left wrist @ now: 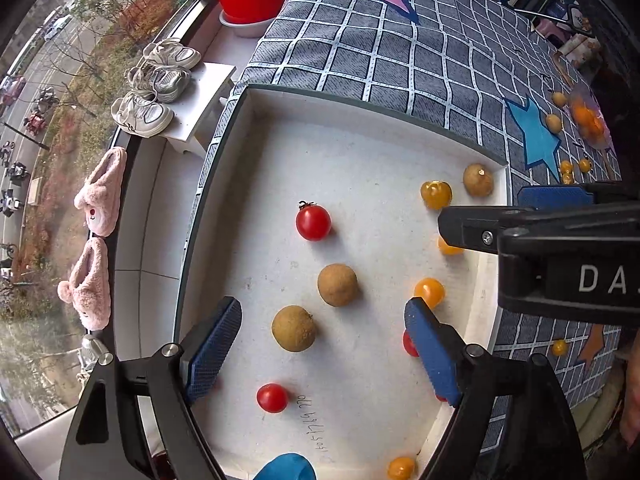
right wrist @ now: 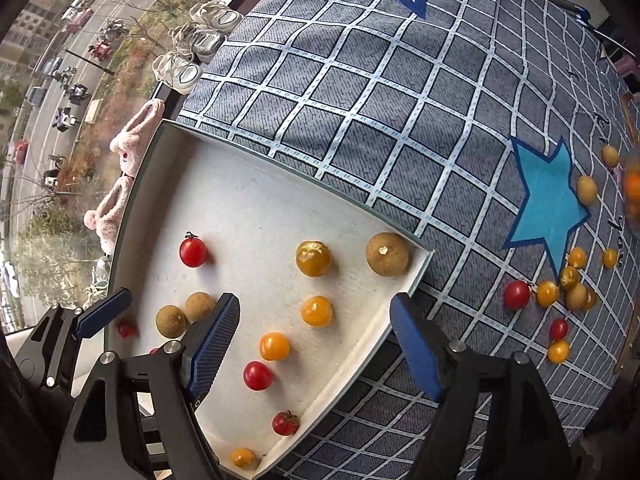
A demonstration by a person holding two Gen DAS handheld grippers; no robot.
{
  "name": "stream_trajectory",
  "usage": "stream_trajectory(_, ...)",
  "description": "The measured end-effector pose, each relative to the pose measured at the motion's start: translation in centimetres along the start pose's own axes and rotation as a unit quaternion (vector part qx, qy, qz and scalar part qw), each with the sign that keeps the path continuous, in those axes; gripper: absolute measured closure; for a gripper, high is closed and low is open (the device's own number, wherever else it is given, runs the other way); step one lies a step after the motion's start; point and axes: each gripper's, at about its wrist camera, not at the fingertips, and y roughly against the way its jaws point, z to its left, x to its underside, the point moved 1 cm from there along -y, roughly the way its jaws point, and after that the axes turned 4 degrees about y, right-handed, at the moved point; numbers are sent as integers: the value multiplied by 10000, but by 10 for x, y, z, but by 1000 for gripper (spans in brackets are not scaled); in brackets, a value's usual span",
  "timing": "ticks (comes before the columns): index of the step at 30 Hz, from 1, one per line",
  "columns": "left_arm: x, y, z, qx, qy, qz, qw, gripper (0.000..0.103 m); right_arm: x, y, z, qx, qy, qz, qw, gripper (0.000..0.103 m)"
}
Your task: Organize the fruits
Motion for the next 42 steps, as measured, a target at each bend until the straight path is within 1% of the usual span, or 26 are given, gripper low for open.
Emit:
stream_trajectory(3, 3, 5, 1, -135, -81, -4, 9999, 17, 15, 8, -7, 81, -62, 45, 9999, 16)
stream_trajectory(4, 4, 6, 2, -169, -95, 16, 9998, 1, 19, 10, -8, 83, -53, 55, 9999, 14)
stream_trajectory(6, 5, 10, 3, -206, -162, -19, 9997, 0, 28, 11, -8, 85, -19, 84, 9999, 0)
stream_trajectory(9, 10, 16, -2, -383, -371, -79, 9985, 0, 43, 16, -8, 200, 39, 71, 9998, 0)
stream_trajectory(12, 18, 22, -4, -448, -484, -89, 9978, 0, 55, 19, -7, 217, -15, 114, 9997, 0)
stream_trajectory(17, 32, 22, 0, -686, -615, 168, 9956, 0, 70, 20, -2, 281, -31, 253, 9993, 0)
stream_trajectory(19, 38, 22, 0, -684, -655, 255, 9952, 0, 72, 18, 3, 275, -5, 300, 9992, 0)
stream_trajectory(22, 45, 22, 3, -580, -609, 384, 9957, 0, 71, 11, 15, 180, 28, 390, 9991, 0)
stream_trajectory(26, 51, 19, 6, -566, -561, 503, 9955, 0, 78, 7, 21, 212, 138, 542, 9982, 0)
stream_trajectory(32, 55, 19, 8, -614, -568, 523, 9951, 0, 86, 10, 24, 265, 216, 572, 9978, 0)
stream_trajectory(42, 53, 15, 13, -609, -544, 553, 9951, 0, 87, 13, 25, 339, 168, 521, 9979, 0)
